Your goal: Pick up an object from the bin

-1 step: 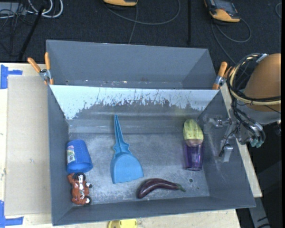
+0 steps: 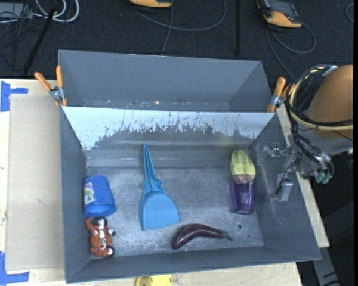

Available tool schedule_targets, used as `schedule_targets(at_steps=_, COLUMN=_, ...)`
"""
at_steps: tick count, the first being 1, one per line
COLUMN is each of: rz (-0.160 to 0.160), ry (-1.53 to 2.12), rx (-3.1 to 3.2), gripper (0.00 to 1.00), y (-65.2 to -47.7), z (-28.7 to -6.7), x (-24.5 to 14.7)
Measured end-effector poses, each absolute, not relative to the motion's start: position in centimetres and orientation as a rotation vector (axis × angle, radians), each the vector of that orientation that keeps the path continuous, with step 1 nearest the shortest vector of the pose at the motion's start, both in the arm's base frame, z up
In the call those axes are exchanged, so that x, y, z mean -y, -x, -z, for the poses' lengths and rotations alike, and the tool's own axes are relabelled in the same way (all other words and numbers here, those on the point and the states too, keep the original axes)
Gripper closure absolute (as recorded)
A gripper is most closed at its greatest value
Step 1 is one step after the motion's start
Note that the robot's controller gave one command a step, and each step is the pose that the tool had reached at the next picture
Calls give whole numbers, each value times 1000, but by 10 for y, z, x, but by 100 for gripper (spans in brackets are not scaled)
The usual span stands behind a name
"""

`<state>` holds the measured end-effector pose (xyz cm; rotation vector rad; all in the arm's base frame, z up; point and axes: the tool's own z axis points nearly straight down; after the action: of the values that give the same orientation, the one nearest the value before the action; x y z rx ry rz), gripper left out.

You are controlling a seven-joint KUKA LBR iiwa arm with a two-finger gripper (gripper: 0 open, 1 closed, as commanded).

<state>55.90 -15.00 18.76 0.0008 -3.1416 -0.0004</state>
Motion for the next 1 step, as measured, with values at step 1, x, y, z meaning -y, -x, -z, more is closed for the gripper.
schedule_targets(at_steps=1, rz=-2, ry=-4, rx=3147, gripper=0, y=-545, z=-132, x=150)
